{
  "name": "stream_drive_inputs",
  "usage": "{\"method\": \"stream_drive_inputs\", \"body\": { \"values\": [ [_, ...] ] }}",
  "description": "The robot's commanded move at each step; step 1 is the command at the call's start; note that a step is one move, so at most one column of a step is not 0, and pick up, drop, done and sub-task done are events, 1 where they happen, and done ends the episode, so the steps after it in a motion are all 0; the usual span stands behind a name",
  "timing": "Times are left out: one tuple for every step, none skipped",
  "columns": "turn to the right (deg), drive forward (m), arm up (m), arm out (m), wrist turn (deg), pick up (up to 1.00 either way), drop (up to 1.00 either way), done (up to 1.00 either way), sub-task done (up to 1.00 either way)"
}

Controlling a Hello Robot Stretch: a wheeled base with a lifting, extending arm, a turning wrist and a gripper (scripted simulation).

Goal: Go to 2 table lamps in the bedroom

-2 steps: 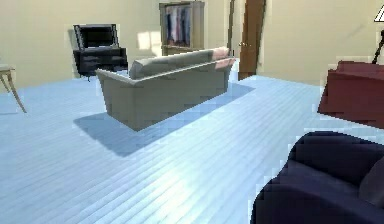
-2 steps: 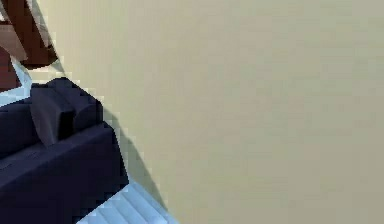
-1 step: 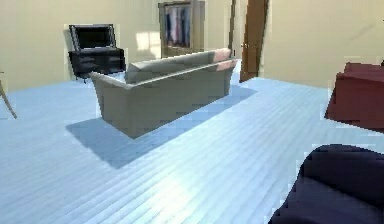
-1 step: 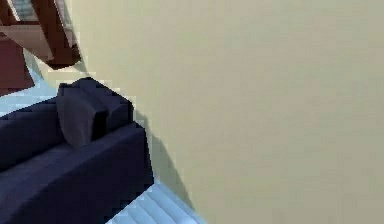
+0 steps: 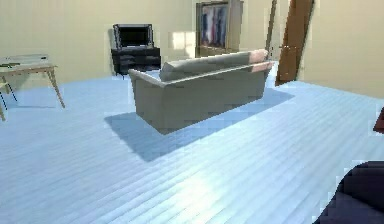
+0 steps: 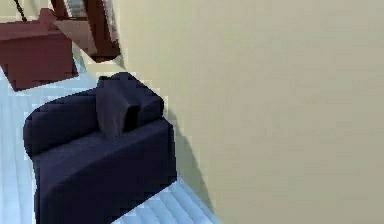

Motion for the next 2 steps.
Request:
{"method": "stream_drive_inputs", "body": {
  "values": [
    [0.0, 0.95, 0.0, 0.0, 0.0, 0.0, 0.0, 0.0, 0.0],
    [36.0, 0.0, 0.0, 0.0, 0.0, 0.0, 0.0, 0.0, 0.0]
  ]
}}
